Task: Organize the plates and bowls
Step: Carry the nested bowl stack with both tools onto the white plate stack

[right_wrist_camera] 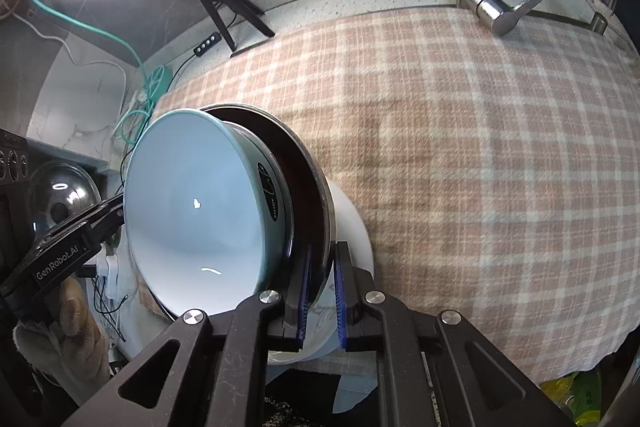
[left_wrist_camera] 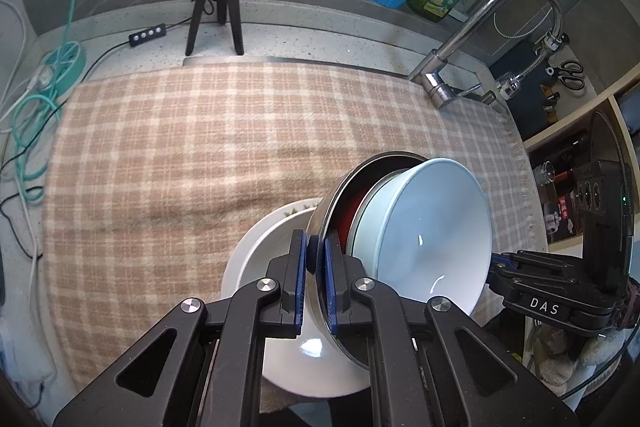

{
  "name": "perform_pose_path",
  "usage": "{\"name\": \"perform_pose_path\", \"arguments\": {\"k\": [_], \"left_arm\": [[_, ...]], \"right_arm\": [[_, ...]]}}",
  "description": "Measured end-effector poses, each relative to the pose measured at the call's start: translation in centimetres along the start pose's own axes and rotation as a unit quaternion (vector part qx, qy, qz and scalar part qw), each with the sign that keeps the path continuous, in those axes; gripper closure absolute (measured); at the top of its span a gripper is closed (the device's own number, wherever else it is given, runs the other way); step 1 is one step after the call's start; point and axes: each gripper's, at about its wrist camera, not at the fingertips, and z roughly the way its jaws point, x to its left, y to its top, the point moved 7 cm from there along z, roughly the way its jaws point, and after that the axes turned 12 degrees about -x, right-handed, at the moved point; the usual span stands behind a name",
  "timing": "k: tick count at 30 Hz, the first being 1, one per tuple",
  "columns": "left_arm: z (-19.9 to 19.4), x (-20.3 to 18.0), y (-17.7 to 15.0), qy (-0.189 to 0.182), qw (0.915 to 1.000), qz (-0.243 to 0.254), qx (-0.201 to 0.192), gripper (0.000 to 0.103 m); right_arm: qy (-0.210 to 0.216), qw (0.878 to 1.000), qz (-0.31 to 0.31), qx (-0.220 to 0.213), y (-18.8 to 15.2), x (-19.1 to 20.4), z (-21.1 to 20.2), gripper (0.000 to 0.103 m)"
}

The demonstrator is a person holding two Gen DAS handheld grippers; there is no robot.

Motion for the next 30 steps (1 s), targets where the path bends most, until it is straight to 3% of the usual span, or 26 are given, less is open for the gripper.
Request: {"name": "perform_pose_path", "arguments": {"k": [12, 30], "left_arm": [[0.0, 1.5, -2.6, -0.001, 0.9998, -0.01, 0.019, 0.096], [0.5, 2.8, -3.8, 0.001, 0.9993, -0.029, 0.025, 0.096]], "right_arm": [[-0.001, 1.0, 0.003, 0.026, -3.2, 1.1, 1.4, 0.093], [-0.007, 0.999, -0.005, 0.032, -3.7, 1.9, 2.4, 0.092]]}}
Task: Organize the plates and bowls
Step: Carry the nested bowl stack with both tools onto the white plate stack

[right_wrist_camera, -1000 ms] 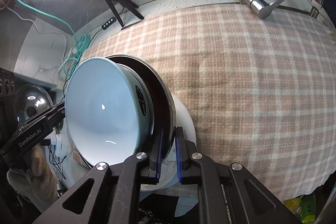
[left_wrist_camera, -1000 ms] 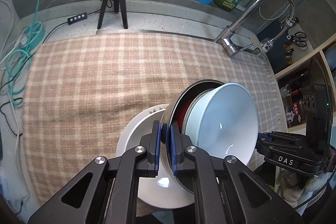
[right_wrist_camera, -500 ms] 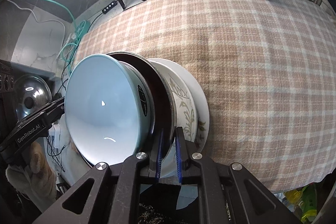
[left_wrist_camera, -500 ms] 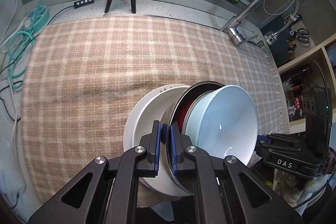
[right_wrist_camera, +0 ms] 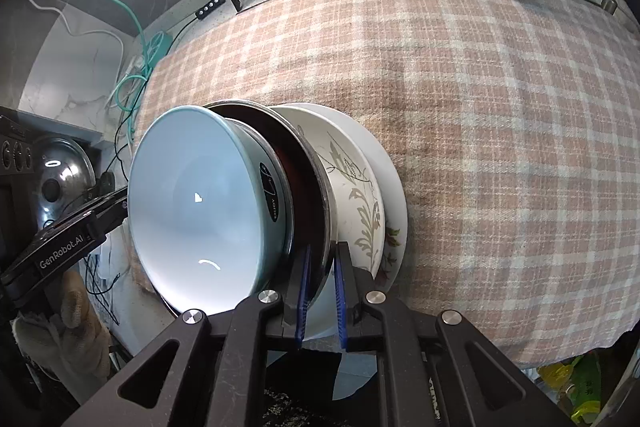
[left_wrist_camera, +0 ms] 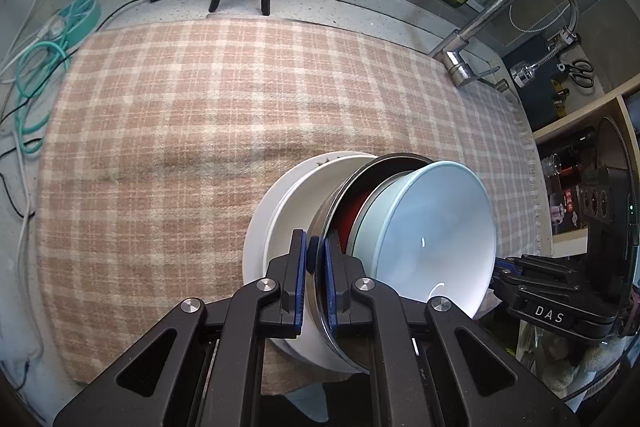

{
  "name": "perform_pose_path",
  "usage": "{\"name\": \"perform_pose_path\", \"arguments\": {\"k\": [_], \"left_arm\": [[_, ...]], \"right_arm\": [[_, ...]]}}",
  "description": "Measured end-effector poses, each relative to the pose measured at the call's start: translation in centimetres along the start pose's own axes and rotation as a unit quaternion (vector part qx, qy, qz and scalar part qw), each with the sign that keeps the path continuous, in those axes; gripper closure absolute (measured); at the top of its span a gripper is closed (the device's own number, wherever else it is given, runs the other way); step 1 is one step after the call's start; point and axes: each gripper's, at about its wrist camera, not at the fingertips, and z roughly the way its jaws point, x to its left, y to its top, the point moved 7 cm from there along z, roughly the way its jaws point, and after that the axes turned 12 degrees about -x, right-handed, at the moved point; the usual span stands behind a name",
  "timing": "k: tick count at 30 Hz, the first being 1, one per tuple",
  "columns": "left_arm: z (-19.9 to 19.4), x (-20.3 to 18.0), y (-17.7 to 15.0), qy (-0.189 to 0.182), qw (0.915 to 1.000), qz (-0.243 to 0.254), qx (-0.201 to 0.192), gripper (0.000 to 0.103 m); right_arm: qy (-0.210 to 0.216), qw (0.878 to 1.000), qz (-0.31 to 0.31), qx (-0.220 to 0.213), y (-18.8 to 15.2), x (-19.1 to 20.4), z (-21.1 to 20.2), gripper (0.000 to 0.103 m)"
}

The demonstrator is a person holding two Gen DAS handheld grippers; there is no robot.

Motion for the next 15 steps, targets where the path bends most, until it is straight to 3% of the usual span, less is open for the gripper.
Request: {"name": "perform_pose_path", "arguments": {"k": [15], "left_arm": [[0.18, 0.47, -0.32, 0.005, 1.0, -0.006, -0.003, 0.097]], "right_arm": [[0.008, 1.0, -0.008, -0.017, 0.0, 0.23, -0.38, 0.091]]}}
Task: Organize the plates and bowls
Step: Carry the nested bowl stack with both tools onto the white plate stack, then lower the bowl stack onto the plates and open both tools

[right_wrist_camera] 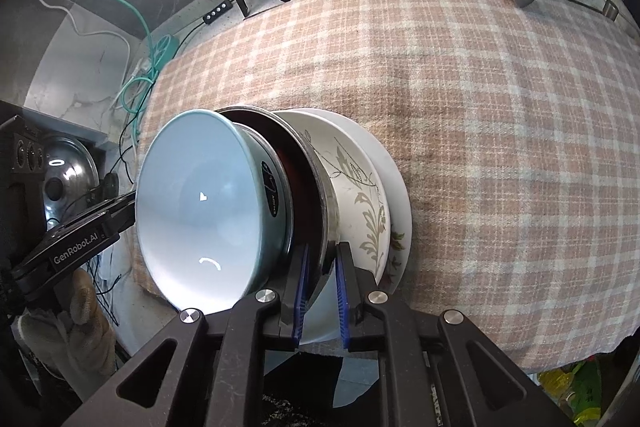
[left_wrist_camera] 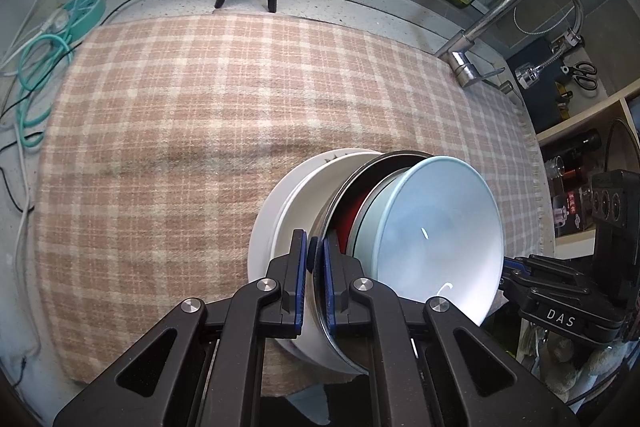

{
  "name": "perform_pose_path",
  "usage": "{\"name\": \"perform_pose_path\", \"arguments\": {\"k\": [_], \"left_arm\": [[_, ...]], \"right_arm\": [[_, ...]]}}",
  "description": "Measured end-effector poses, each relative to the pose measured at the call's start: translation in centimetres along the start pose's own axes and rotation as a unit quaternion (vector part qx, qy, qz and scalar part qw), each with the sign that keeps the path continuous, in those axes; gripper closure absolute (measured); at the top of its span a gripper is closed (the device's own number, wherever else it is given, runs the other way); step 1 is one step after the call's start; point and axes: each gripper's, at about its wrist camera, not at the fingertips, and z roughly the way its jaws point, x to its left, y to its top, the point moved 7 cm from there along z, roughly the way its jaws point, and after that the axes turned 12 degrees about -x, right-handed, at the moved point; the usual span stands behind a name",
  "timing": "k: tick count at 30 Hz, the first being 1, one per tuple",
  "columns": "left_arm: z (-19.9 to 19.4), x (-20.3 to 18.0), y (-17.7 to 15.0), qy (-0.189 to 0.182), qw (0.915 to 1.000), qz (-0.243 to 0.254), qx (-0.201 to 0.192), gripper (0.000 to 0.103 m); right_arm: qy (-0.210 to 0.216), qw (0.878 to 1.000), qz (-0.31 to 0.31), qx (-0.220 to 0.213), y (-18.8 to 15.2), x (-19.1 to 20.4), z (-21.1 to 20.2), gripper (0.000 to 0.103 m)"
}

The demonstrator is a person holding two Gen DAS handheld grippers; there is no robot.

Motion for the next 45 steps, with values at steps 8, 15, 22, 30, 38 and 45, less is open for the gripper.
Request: {"name": "perform_pose_path", "arguments": {"k": [8, 15, 22, 30, 38, 45], "left_arm": [[-0.1, -0.2, 0.0, 0.006, 1.0, 0.005, -0.006, 0.097], [-0.2, -0.2, -0.2, 0.005, 1.0, 0.008, -0.001, 0.096], [-0.1, -0.1, -0.1, 0.009, 0.9999, 0.01, -0.003, 0.095], [-1.0, 0.0, 0.3, 0.006, 0.9998, 0.011, -0.017, 0.09], [-2.8, 0.6, 0.8, 0.016, 0.9988, 0.017, -0.043, 0.09], [-5.2, 1.5, 0.6, 0.025, 0.997, 0.011, -0.072, 0.09]], "right_arm": [[0.003, 1.0, -0.006, -0.013, -0.1, 0.1, -0.2, 0.091], [0.004, 1.0, -0.015, -0.025, -0.2, 0.2, -0.5, 0.09], [0.007, 0.999, -0.016, -0.03, -0.1, 0.1, -0.9, 0.09], [0.005, 0.999, -0.016, -0.043, -0.1, 0.1, -1.7, 0.09], [-0.003, 0.998, -0.014, -0.068, -0.4, 0.0, -3.1, 0.09], [-0.017, 0.995, -0.035, -0.095, -0.8, 0.1, -4.8, 0.088]]}}
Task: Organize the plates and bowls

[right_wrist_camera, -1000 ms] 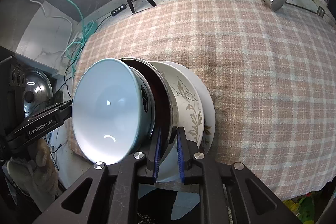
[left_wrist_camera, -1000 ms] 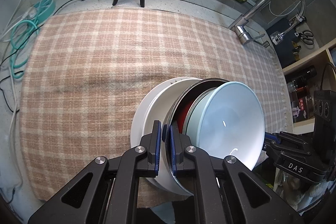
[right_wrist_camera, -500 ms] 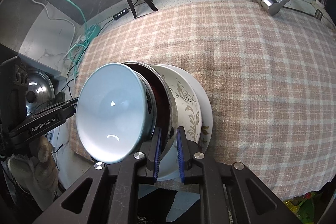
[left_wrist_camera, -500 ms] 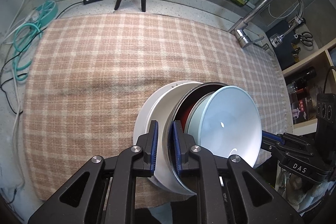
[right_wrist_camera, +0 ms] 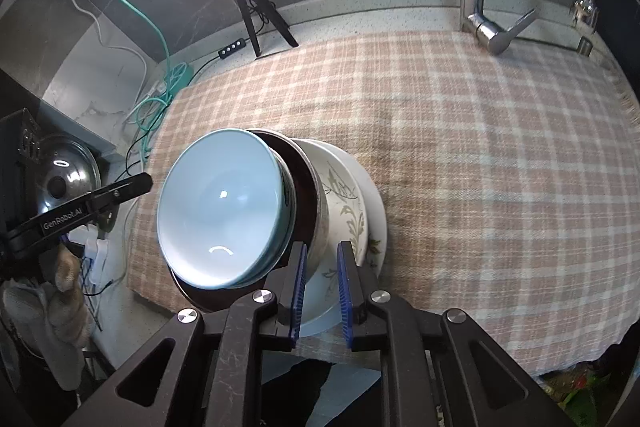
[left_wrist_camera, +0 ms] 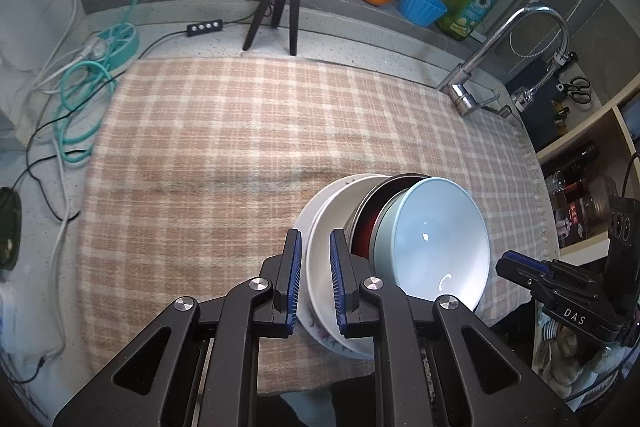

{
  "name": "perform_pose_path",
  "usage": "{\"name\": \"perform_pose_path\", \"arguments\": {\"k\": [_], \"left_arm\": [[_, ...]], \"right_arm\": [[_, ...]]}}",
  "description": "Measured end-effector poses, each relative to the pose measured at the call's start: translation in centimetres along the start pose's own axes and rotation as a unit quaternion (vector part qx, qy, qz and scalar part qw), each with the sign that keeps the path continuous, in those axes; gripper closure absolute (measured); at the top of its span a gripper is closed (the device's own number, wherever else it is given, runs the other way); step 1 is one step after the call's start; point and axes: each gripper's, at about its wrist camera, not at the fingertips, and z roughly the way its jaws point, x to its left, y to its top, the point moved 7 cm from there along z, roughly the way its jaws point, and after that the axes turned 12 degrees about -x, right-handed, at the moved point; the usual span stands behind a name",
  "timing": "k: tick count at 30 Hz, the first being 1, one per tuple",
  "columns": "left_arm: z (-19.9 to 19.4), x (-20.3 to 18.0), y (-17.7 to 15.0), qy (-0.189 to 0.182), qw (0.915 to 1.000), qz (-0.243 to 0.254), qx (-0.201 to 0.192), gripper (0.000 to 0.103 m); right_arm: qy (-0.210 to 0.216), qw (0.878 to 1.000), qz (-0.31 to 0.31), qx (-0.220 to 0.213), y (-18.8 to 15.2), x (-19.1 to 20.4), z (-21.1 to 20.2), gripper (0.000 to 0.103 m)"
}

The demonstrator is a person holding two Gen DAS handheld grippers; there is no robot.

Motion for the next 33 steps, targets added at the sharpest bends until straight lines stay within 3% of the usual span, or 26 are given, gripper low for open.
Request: {"name": "perform_pose_path", "arguments": {"k": [8, 12, 14, 19, 24, 26, 33], "left_arm": [[-3.2, -0.3, -0.9, 0.018, 0.999, 0.015, -0.039, 0.09], [-5.2, -1.1, -1.4, 0.018, 0.9975, 0.024, -0.064, 0.079], [-5.9, -1.7, -1.5, 0.02, 0.9964, 0.034, -0.076, 0.072], [-7.3, -3.1, -1.7, 0.036, 0.991, 0.068, -0.11, 0.045], [-8.0, -3.6, -1.5, 0.05, 0.987, 0.077, -0.132, 0.04], [-8.2, -3.9, -1.6, 0.052, 0.9864, 0.079, -0.135, 0.035], [-8.6, -4.7, -1.6, 0.055, 0.9839, 0.089, -0.145, 0.032]], "right_arm": [[-0.018, 0.998, -0.022, -0.05, -0.1, -0.2, -2.6, 0.08], [-0.027, 0.996, -0.031, -0.083, -0.3, 0.1, -4.2, 0.077], [-0.033, 0.994, -0.036, -0.1, -0.4, 0.2, -5.1, 0.065], [-0.056, 0.987, -0.057, -0.142, -0.4, 0.7, -7.1, 0.055], [-0.069, 0.98, -0.08, -0.171, -0.4, 1.5, -8.4, 0.048], [-0.069, 0.978, -0.079, -0.181, -0.5, 1.7, -8.8, 0.033], [-0.07, 0.977, -0.076, -0.188, -0.4, 1.8, -8.8, 0.031]]}}
